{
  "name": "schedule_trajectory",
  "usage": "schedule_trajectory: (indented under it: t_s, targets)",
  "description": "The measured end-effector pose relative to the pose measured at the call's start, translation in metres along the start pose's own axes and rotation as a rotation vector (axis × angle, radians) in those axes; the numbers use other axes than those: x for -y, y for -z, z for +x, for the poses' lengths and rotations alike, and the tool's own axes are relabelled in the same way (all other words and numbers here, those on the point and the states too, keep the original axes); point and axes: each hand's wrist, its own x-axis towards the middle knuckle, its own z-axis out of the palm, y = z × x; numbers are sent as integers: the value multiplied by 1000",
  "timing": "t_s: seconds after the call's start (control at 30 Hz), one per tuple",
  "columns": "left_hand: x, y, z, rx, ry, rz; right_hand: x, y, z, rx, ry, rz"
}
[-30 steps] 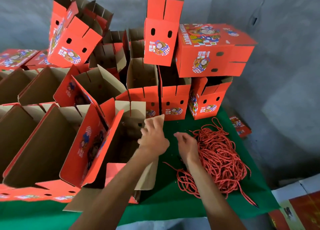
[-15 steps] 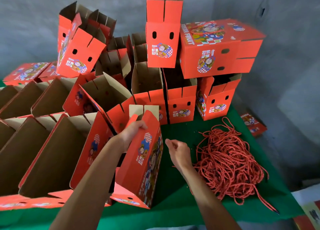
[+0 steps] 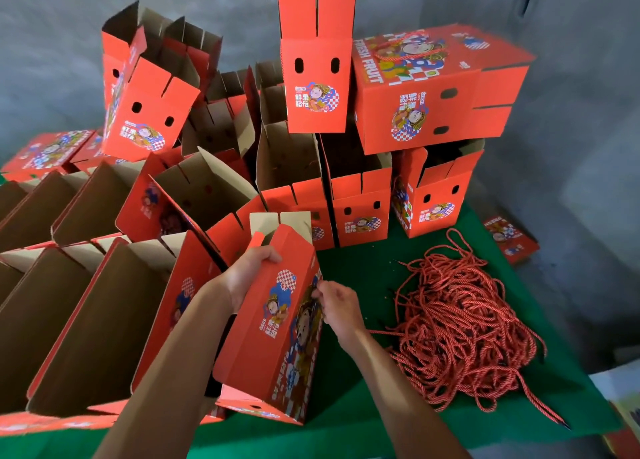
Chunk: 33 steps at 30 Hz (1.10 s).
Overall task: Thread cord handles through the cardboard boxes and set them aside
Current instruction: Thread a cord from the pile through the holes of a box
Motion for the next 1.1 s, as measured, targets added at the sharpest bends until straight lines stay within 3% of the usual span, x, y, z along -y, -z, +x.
schedule_trajectory:
  t_s: [0.5,0.67,0.87,1.1]
  targets:
    - [-1,1,-9,-26,20,8,2,-33,-10,-78,84,173]
    - [-2,-4,-12,-66,45,58,-2,-37,-14,-139,24,218]
    - [2,-1,-13,-60,19,70,-7,-34,-19,-92,143,128]
    - [5,-4,-12,-61,-11,65,-14,-32,-21,-58,147,77]
